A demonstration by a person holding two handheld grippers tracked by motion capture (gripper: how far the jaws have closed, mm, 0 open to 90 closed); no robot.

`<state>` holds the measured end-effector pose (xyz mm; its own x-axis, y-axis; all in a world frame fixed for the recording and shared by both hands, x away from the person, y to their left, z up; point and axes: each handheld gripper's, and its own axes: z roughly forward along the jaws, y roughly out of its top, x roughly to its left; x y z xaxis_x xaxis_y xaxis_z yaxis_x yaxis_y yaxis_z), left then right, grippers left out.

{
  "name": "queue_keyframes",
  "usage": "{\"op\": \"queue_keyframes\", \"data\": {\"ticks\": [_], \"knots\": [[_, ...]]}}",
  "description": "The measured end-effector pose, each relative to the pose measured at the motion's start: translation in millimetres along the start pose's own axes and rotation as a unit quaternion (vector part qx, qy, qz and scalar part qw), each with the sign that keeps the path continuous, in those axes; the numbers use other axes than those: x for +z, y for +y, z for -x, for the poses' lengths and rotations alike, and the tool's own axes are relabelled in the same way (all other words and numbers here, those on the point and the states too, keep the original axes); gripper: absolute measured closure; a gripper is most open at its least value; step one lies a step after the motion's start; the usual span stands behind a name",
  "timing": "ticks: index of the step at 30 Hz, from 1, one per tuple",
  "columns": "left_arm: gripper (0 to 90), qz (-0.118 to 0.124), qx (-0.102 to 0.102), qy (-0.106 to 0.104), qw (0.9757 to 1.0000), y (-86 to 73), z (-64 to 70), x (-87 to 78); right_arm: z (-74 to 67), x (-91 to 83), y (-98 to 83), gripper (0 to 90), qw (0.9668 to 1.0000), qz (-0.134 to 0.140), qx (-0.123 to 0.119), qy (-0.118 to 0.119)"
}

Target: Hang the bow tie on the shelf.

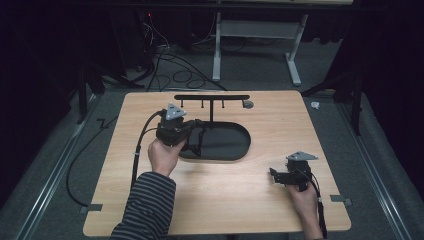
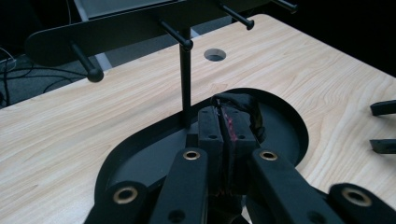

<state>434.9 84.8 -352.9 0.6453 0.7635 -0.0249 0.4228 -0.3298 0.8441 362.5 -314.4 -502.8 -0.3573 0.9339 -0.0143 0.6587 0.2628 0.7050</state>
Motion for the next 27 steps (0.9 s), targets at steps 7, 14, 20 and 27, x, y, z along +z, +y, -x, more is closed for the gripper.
{"op": "queue_keyframes", "data": {"ticks": [7, 14, 20, 27], "knots": [[87.5, 0.007, -0.014, 0.008, 0.9998, 14.1, -6.9, 10.1, 0.0, -0.1, -0.1, 16.2, 1.0000, 0.000, -0.001, 0.000], [87.5, 0.011, -0.015, 0.018, 0.9997, 30.4, -7.8, 19.4, 0.0, -0.1, -0.2, 16.1, 1.0000, 0.000, -0.002, 0.001], [87.5, 0.018, -0.028, 0.027, 0.9991, 38.3, -11.8, 25.7, -0.1, -0.2, -0.2, 16.2, 1.0000, 0.000, -0.003, 0.002], [87.4, 0.023, -0.038, 0.044, 0.9980, 44.8, -13.9, 34.1, -0.2, -0.1, -0.2, 16.2, 1.0000, 0.000, -0.006, 0.004]]}}
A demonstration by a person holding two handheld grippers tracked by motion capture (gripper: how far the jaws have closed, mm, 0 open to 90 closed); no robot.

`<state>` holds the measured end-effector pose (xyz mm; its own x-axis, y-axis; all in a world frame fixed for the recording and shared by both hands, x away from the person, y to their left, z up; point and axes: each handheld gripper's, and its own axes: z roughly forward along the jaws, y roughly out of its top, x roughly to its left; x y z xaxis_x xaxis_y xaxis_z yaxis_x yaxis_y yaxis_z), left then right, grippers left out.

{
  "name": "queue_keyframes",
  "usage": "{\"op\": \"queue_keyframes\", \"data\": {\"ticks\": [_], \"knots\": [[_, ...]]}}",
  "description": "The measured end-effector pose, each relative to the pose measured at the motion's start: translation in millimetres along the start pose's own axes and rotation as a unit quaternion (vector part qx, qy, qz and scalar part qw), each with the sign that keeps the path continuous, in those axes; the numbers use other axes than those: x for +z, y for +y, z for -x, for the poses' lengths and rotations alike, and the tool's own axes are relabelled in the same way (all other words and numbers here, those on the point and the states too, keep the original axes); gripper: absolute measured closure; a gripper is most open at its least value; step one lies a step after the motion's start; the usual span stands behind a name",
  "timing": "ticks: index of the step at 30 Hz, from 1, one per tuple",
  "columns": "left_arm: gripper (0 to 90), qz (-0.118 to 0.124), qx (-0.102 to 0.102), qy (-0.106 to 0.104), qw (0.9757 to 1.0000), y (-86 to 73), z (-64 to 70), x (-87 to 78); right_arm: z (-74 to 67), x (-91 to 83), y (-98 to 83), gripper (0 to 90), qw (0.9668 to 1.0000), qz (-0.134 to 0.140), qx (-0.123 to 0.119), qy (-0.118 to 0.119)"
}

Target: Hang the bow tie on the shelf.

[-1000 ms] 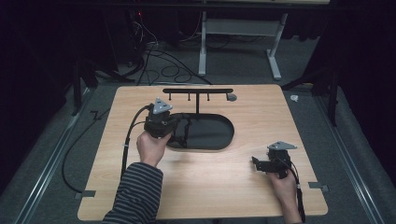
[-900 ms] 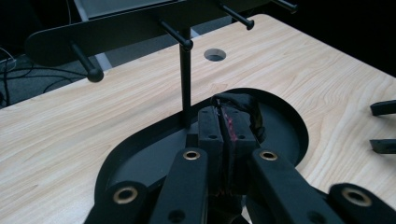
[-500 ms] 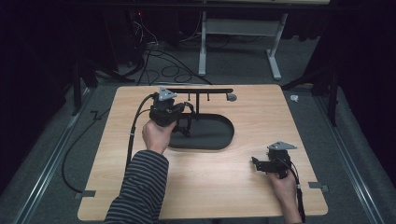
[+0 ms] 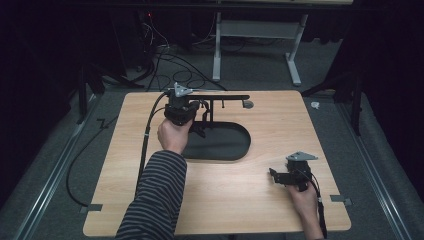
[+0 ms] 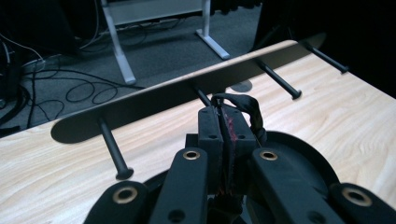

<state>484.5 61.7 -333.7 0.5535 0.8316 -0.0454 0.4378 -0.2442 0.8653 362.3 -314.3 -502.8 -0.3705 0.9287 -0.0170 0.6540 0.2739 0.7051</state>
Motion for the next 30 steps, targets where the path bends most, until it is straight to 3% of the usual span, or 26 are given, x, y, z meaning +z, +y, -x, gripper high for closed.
{"op": "queue_keyframes", "data": {"ticks": [10, 20, 30], "knots": [[87.3, -0.003, -0.007, 0.018, 0.9998, 0.4, -2.9, 16.7, -0.2, 0.0, 0.1, 16.2, 1.0000, 0.000, 0.000, 0.000], [86.0, -0.008, 0.004, 0.028, 0.9996, -5.9, -2.7, 19.1, -0.6, -0.2, 0.0, 16.2, 1.0000, 0.000, 0.002, 0.000], [83.2, -0.014, 0.001, 0.019, 0.9997, -13.6, -3.9, 18.2, -0.6, -0.2, -0.1, 16.2, 1.0000, 0.000, 0.002, 0.000]]}}
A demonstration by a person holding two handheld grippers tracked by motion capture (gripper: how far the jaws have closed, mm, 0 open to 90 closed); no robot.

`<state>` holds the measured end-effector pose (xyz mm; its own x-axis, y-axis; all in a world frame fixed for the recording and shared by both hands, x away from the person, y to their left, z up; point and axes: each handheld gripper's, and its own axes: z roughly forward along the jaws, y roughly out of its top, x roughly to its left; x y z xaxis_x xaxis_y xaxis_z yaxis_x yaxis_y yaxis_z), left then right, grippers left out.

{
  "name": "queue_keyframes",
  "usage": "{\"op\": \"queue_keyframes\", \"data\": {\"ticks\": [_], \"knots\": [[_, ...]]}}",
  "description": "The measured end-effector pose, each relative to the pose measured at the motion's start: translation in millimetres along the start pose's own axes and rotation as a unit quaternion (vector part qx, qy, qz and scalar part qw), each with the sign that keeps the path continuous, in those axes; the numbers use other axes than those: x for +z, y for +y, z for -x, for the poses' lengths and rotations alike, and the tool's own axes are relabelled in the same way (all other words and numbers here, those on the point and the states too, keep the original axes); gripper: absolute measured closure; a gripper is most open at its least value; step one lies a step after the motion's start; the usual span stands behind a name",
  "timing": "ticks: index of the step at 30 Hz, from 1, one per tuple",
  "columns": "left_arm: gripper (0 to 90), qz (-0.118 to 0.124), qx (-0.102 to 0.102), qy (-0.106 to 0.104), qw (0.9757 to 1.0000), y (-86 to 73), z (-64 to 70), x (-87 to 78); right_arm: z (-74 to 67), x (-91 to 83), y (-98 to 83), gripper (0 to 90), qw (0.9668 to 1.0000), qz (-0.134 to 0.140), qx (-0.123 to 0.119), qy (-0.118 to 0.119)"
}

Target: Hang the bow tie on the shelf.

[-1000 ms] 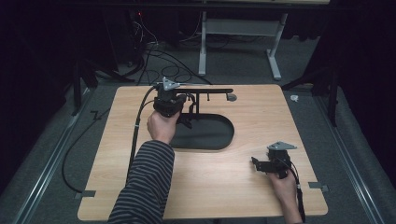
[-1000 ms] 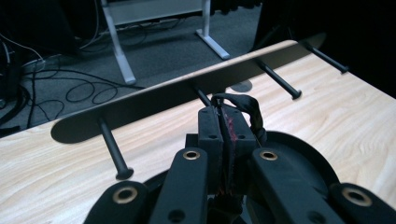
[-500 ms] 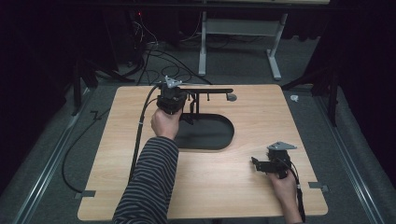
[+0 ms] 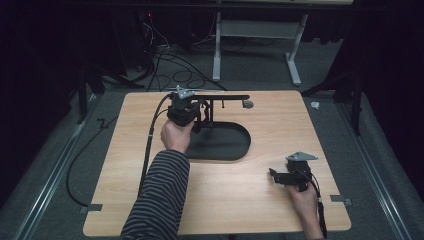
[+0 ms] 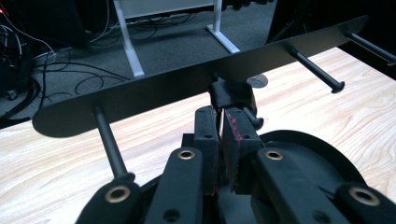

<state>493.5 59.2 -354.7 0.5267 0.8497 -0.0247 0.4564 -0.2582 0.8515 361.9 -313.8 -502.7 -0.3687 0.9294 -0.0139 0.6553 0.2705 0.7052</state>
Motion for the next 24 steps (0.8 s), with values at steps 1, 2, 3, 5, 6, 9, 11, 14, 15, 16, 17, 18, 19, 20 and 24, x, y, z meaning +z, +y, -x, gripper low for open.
{"op": "queue_keyframes", "data": {"ticks": [1, 2, 3, 5, 6, 9, 11, 14, 15, 16, 17, 18, 19, 20, 24], "knots": [[82.5, 0.001, 0.000, 0.000, 1.0000, -0.8, -0.6, -0.8, 0.0, 0.0, 0.0, 16.2, 1.0000, 0.000, 0.000, 0.000], [81.5, 0.003, -0.001, 0.000, 1.0000, -1.8, -1.1, -1.5, 0.0, 0.0, 0.0, 16.2, 1.0000, 0.000, 0.000, 0.000], [80.0, 0.001, -0.002, -0.001, 1.0000, -2.5, -1.9, -2.2, -0.1, 0.0, 0.0, 16.2, 1.0000, 0.000, 0.001, 0.000], [77.2, 0.001, -0.003, -0.002, 1.0000, -4.1, -2.2, -3.6, -0.1, -0.1, 0.0, 16.2, 1.0000, 0.000, 0.001, 0.000], [76.4, 0.003, -0.001, -0.004, 1.0000, -4.8, -2.4, -4.7, 0.0, 0.0, 0.0, 16.2, 1.0000, 0.000, 0.000, 0.000], [73.4, 0.004, -0.002, -0.008, 1.0000, -7.2, -1.9, -8.7, 0.0, -0.1, 0.0, 16.2, 1.0000, 0.000, 0.000, 0.000], [71.5, 0.006, -0.004, -0.014, 0.9999, -8.7, -2.5, -11.2, 0.0, 0.0, 0.0, 16.2, 1.0000, 0.000, 0.000, 0.000], [68.4, 0.008, -0.003, -0.021, 0.9997, -10.2, -3.4, -14.2, 0.0, 0.0, 0.0, 16.2, 1.0000, 0.000, 0.000, 0.000], [67.8, 0.007, -0.001, -0.022, 0.9997, -10.5, -3.9, -15.5, -0.1, -0.1, 0.0, 16.2, 1.0000, -0.001, 0.001, 0.000], [67.1, 0.009, -0.002, -0.023, 0.9997, -11.3, -3.9, -16.7, -0.1, 0.0, 0.0, 16.2, 1.0000, 0.000, 0.001, 0.000], [66.3, 0.010, -0.002, -0.026, 0.9996, -12.1, -3.8, -18.1, 0.1, 0.0, 0.0, 16.2, 1.0000, 0.000, -0.001, 0.000], [65.3, 0.008, 0.000, -0.025, 0.9997, -12.8, -3.6, -19.7, 0.0, -0.1, 0.0, 16.2, 1.0000, -0.001, 0.000, 0.000], [64.7, 0.009, 0.003, -0.026, 0.9996, -13.6, -3.6, -21.4, 0.1, 0.0, 0.0, 16.2, 1.0000, 0.000, -0.001, 0.000], [64.3, 0.012, 0.000, -0.027, 0.9996, -14.6, -3.1, -22.6, 0.1, 0.0, -0.1, 16.2, 1.0000, 0.000, 0.000, 0.000], [63.1, 0.008, 0.005, -0.031, 0.9995, -16.7, -3.9, -26.5, 0.1, 0.0, 0.0, 16.2, 1.0000, 0.000, -0.001, 0.000]]}}
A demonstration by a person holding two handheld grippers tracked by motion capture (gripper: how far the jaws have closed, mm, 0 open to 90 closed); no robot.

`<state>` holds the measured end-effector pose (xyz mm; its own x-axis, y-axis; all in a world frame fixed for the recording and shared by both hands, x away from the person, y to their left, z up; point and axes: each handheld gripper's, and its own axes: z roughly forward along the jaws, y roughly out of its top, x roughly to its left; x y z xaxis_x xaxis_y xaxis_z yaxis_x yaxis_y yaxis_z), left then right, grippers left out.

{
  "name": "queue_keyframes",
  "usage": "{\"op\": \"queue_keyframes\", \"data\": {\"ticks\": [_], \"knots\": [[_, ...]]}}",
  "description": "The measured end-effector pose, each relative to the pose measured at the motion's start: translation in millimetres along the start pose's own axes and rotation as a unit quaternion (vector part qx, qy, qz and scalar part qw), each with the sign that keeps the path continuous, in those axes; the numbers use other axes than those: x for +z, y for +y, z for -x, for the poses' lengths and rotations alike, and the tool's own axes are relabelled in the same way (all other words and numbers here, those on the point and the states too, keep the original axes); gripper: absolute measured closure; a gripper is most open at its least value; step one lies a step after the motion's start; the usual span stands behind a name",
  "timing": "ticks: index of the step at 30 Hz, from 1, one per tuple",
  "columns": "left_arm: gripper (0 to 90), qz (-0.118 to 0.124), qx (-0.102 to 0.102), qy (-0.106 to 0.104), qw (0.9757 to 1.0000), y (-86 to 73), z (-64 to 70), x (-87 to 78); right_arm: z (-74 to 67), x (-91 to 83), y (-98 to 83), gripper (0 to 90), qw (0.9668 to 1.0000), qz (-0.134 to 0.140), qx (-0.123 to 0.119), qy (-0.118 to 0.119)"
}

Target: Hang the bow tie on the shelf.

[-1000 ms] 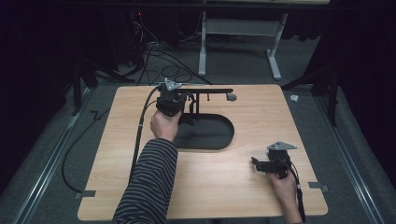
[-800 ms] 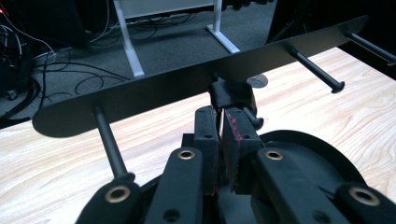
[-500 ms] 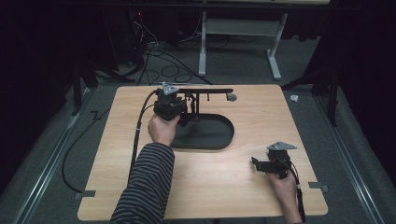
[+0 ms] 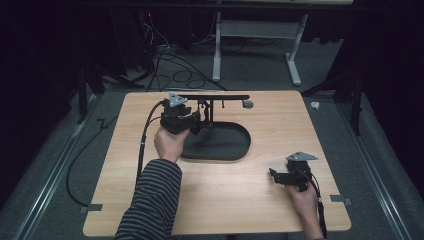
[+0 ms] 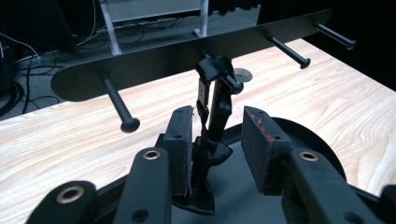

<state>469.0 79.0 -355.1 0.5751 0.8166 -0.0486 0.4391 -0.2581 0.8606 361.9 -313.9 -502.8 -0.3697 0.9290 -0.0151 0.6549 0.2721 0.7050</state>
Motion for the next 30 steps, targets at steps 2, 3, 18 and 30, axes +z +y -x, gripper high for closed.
{"op": "queue_keyframes", "data": {"ticks": [2, 3, 18, 30], "knots": [[62.3, -0.002, 0.004, 0.002, 1.0000, -0.8, 0.2, -1.4, 0.0, 0.0, 0.0, 16.2, 1.0000, 0.000, 0.000, 0.000], [62.0, -0.001, 0.005, 0.001, 1.0000, -1.9, -0.5, -4.8, 0.0, 0.0, 0.0, 16.2, 1.0000, 0.000, 0.000, 0.000], [59.5, 0.017, 0.000, -0.012, 0.9998, -13.4, -0.8, -31.8, -0.1, -0.1, 0.0, 16.2, 1.0000, -0.001, 0.001, 0.000], [59.4, 0.017, -0.010, -0.012, 0.9997, -26.0, -6.4, -42.4, 0.0, -0.1, -0.1, 16.2, 1.0000, 0.000, 0.000, 0.000]]}}
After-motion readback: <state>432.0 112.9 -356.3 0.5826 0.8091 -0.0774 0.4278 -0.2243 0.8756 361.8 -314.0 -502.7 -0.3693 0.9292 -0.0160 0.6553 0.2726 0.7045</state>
